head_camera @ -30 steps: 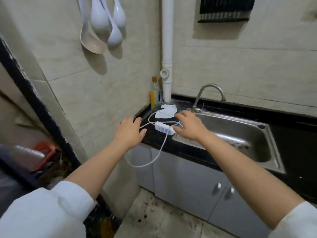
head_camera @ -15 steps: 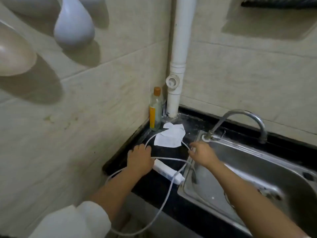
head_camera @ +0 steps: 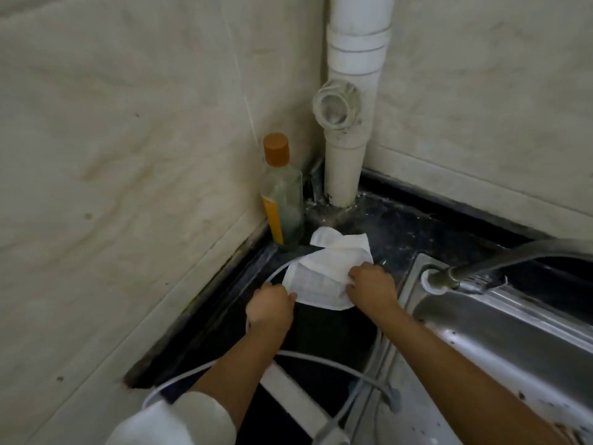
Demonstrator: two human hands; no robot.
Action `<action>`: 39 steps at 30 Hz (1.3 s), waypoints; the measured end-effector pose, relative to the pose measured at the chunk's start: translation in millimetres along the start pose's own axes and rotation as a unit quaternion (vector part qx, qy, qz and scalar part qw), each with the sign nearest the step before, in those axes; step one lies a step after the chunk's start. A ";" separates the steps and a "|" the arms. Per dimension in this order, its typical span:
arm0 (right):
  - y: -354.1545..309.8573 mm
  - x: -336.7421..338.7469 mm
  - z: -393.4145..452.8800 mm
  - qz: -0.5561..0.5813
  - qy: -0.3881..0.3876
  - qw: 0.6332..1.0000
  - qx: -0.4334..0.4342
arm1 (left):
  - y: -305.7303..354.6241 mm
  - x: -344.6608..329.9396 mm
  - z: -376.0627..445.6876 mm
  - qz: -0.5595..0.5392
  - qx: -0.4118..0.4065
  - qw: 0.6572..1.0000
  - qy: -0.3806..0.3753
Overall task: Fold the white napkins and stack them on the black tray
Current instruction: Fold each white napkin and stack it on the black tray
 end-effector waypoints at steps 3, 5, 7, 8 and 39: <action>5.0 -6.7 2.6 0.005 0.017 1.000 0.010 | 5.8 -5.1 10.6 0.003 0.002 1.000 0.002; 2.8 -6.7 0.4 -0.016 0.090 0.995 0.050 | 5.6 -5.9 15.3 0.004 0.009 1.000 0.005; 5.2 -7.3 -1.1 -0.018 0.109 0.992 0.069 | 5.6 -7.8 17.2 0.010 0.014 1.000 -0.003; 9.4 -8.6 -1.1 -0.003 0.116 0.991 0.065 | 6.3 -9.0 16.2 0.011 0.007 1.000 -0.009; 192.3 61.5 -787.3 0.070 0.445 0.765 -0.461 | 208.0 -81.1 -601.2 -0.084 -0.750 0.654 0.051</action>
Point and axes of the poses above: each hand's wrist, its own z-axis towards the middle knuckle, its own x-axis out of the back of the hand, y = z × x, the point moved 3 cm from there along z, towards the middle knuckle, and after that the axes turned 5 degrees about x, right-handed, at the moved point
